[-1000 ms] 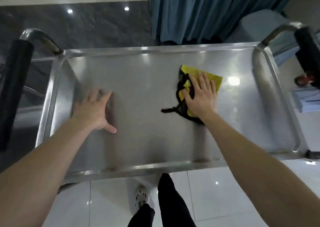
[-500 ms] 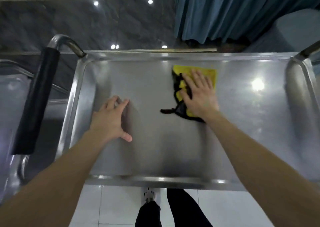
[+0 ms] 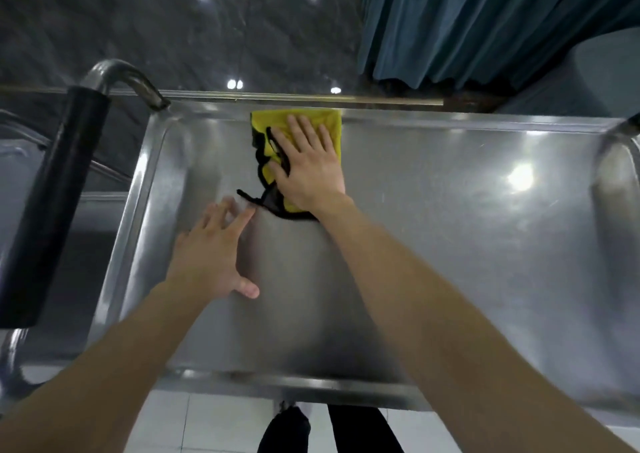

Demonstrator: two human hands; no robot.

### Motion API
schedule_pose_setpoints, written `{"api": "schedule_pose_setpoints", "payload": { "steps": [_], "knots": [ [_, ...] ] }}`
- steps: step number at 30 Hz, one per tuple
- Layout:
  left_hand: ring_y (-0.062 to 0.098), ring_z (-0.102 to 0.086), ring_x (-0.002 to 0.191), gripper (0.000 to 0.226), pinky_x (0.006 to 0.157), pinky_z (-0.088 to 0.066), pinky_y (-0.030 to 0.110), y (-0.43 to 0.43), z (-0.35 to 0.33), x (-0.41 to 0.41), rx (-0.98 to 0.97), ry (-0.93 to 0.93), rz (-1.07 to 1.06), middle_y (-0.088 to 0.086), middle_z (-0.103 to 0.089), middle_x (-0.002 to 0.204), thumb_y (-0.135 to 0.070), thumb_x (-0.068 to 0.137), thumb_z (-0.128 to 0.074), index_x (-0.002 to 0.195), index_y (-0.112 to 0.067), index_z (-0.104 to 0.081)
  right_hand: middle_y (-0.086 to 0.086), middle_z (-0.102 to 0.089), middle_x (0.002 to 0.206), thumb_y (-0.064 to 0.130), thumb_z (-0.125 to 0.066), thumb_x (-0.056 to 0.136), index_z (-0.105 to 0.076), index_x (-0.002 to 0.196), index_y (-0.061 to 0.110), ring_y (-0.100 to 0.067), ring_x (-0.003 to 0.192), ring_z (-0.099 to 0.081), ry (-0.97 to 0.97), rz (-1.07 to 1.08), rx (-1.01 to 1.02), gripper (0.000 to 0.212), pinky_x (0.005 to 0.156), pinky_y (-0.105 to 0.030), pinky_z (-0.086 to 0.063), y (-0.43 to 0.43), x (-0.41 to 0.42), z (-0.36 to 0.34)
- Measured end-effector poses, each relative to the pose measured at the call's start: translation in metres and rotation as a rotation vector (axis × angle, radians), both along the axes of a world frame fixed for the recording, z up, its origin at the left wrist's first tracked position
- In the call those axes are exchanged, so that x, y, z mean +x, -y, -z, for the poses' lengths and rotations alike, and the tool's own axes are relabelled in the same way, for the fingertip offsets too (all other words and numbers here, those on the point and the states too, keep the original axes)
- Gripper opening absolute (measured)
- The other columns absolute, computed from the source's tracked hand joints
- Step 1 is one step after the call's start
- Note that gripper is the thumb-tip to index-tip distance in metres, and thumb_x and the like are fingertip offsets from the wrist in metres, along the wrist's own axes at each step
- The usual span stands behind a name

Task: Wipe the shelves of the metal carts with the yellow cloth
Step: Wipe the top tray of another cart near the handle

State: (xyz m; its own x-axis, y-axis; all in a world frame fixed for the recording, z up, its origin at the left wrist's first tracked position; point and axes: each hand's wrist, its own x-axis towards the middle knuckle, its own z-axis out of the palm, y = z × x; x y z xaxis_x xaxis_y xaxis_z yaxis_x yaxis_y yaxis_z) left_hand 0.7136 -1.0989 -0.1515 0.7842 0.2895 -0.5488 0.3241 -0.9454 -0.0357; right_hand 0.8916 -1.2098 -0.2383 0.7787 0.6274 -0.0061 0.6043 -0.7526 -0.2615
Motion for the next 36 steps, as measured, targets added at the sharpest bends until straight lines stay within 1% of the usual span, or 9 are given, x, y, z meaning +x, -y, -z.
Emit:
{"api": "schedule_pose_setpoints", "payload": {
  "steps": [6, 9, 11, 15, 18, 26, 30, 32, 36],
  "knots": [
    [0.029, -0.007, 0.166, 0.163, 0.117, -0.041, 0.063, 0.004, 0.001, 0.002, -0.006, 0.016, 0.009, 0.0, 0.003, 0.18, -0.077, 0.04, -0.096, 0.169, -0.046, -0.001, -0.003, -0.016, 0.179, 0.068, -0.025, 0.102, -0.028, 0.169, 0.031, -0.024, 0.165, -0.009, 0.035, 0.718, -0.069, 0.076, 0.132, -0.055, -0.007, 0.217, 0.056, 0.002],
    [0.029, -0.009, 0.165, 0.163, 0.116, -0.041, 0.061, 0.004, 0.004, 0.002, 0.027, 0.019, 0.016, 0.0, 0.003, 0.179, -0.078, 0.041, -0.095, 0.169, -0.045, 0.001, -0.014, -0.018, 0.177, 0.063, -0.021, 0.098, -0.029, 0.169, 0.021, -0.033, 0.164, -0.01, 0.009, 1.066, -0.078, 0.082, 0.129, -0.061, -0.006, 0.203, 0.058, 0.0],
    [0.029, -0.011, 0.164, 0.164, 0.115, -0.043, 0.06, 0.001, 0.008, 0.002, 0.034, 0.032, 0.021, 0.0, 0.002, 0.178, -0.079, 0.039, -0.095, 0.168, -0.045, 0.0, -0.018, -0.019, 0.176, 0.057, -0.025, 0.1, -0.028, 0.169, 0.019, -0.038, 0.164, -0.012, 0.018, 0.971, -0.047, 0.079, 0.129, -0.063, -0.004, 0.13, 0.048, -0.002],
    [0.029, -0.014, 0.163, 0.164, 0.113, -0.046, 0.06, -0.003, 0.014, 0.002, 0.057, 0.037, 0.028, 0.001, -0.004, 0.176, -0.081, 0.037, -0.094, 0.168, -0.046, -0.001, -0.009, -0.019, 0.177, 0.056, -0.033, 0.103, -0.031, 0.168, 0.029, -0.03, 0.165, -0.01, 0.008, 0.198, -0.037, 0.071, 0.13, -0.056, 0.0, -0.041, -0.005, -0.002],
    [0.034, -0.024, 0.158, 0.163, 0.11, -0.048, 0.062, -0.002, 0.015, 0.002, 0.048, 0.058, 0.018, 0.006, -0.018, 0.173, -0.079, 0.031, -0.096, 0.167, -0.045, -0.013, -0.004, -0.018, 0.178, 0.059, -0.029, 0.104, -0.034, 0.167, 0.033, -0.025, 0.165, -0.008, -0.021, -0.07, -0.056, 0.068, 0.131, -0.053, 0.0, -0.062, -0.012, -0.003],
    [0.033, -0.015, 0.162, 0.165, 0.114, -0.044, 0.063, 0.004, 0.007, 0.004, -0.004, 0.035, 0.013, 0.002, -0.006, 0.179, -0.078, 0.033, -0.097, 0.17, -0.045, -0.01, -0.002, -0.019, 0.178, 0.07, -0.028, 0.102, -0.028, 0.168, 0.035, -0.024, 0.165, -0.013, 0.042, 0.619, -0.072, 0.075, 0.132, -0.053, -0.007, 0.246, 0.054, 0.002],
    [0.032, -0.011, 0.164, 0.164, 0.117, -0.04, 0.063, 0.006, 0.007, 0.005, 0.008, 0.02, 0.0, 0.0, 0.0, 0.18, -0.076, 0.038, -0.097, 0.169, -0.047, -0.004, -0.012, -0.017, 0.178, 0.067, -0.025, 0.099, -0.029, 0.169, 0.025, -0.03, 0.165, -0.009, -0.007, 1.057, -0.087, 0.081, 0.13, -0.06, -0.006, 0.257, 0.055, 0.001],
    [0.031, -0.007, 0.165, 0.162, 0.118, -0.037, 0.064, 0.004, 0.005, 0.005, -0.005, 0.007, -0.002, 0.0, 0.005, 0.18, -0.076, 0.042, -0.097, 0.169, -0.047, 0.0, -0.016, -0.017, 0.177, 0.063, -0.027, 0.1, -0.028, 0.169, 0.022, -0.034, 0.165, -0.009, -0.01, 0.999, -0.07, 0.08, 0.13, -0.061, -0.004, 0.186, 0.046, -0.001],
    [0.03, -0.001, 0.166, 0.16, 0.122, -0.034, 0.063, 0.001, 0.004, 0.004, -0.008, 0.002, 0.014, -0.001, 0.011, 0.179, -0.079, 0.048, -0.093, 0.168, -0.047, 0.008, -0.012, -0.014, 0.178, 0.06, -0.03, 0.103, -0.026, 0.17, 0.026, -0.032, 0.165, -0.007, 0.001, 0.32, -0.041, 0.074, 0.131, -0.058, -0.001, 0.018, 0.006, -0.002]
  ]
}}
